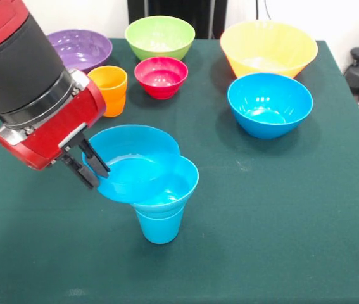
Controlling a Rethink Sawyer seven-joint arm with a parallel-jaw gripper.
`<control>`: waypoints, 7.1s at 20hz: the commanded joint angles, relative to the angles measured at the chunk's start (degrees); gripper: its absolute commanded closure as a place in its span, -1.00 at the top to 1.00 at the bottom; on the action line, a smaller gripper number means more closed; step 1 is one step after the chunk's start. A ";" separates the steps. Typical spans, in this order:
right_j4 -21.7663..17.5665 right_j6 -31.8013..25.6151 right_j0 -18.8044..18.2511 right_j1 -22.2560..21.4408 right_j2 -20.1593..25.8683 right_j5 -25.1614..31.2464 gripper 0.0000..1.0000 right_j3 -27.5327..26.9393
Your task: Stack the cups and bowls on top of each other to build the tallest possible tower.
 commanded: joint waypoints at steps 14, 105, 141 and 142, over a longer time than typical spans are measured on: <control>5.65 11.64 4.35 -1.42 -10.05 -4.76 -1.00 3.83; 16.27 6.58 5.99 -0.58 -16.94 -11.93 -1.00 6.30; 21.79 11.76 6.79 -13.43 -17.87 -7.44 1.00 5.45; 21.69 10.82 6.59 -14.20 -17.66 -8.38 1.00 5.51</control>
